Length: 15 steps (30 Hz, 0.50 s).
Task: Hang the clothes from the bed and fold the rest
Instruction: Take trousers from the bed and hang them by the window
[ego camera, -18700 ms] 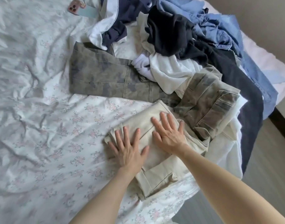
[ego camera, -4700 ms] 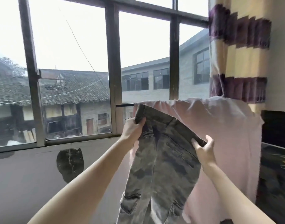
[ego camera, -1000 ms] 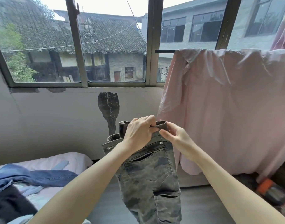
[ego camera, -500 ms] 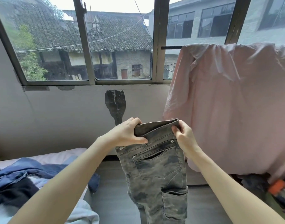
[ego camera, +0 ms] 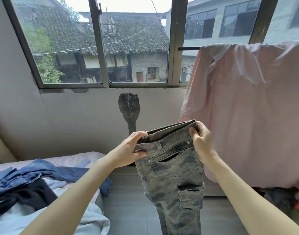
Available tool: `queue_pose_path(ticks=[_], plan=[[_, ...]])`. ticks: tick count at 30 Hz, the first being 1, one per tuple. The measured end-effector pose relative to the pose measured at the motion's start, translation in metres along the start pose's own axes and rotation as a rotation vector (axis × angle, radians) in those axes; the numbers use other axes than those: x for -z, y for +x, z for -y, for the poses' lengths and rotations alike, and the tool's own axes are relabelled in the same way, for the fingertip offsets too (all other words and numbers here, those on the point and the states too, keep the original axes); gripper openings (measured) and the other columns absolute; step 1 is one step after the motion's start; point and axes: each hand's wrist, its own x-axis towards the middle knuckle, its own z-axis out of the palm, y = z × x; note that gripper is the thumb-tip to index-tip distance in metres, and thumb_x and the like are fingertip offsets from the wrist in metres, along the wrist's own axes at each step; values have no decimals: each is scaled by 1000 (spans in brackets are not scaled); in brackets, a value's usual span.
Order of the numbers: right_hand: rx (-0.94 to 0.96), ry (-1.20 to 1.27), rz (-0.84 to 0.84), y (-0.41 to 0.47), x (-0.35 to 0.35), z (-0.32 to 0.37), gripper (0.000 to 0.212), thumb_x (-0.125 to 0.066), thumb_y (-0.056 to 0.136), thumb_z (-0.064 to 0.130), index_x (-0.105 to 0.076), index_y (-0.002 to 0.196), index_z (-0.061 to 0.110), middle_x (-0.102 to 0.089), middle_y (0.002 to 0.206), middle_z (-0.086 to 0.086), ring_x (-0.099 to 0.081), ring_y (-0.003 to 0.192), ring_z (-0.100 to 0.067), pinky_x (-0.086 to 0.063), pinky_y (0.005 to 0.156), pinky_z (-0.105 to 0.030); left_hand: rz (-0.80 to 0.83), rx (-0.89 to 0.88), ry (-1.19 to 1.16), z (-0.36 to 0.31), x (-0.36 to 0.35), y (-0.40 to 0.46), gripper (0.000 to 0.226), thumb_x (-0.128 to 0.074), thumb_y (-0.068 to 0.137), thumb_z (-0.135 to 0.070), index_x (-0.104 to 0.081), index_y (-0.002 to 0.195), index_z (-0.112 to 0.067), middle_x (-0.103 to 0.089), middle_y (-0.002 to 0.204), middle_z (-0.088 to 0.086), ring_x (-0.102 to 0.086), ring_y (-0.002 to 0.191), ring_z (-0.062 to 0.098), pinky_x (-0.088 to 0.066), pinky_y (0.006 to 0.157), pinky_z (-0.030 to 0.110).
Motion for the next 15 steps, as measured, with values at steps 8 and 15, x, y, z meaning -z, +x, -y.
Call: queue_pose_path(ticks=[8, 15], plan=[[107, 14, 95, -2, 4, 0, 45, -40, 93, -9, -45, 102, 35, -41, 72, -10, -33, 50, -4, -28, 43, -18, -244, -66, 92, -7, -8, 10, 22, -75, 75, -8, -56, 85, -2, -46, 83, 0, -43, 71, 20, -32, 66, 17], [149, 56, 83, -4, 19, -1, 42, -47, 92, -6, -44, 96, 35, -53, 80, -5, -47, 73, -22, -40, 65, -33, -372, -52, 24, -20, -3, 32, 21, -74, 74, -1, -55, 82, -3, -48, 89, 1, -48, 76, 18, -34, 71, 1]])
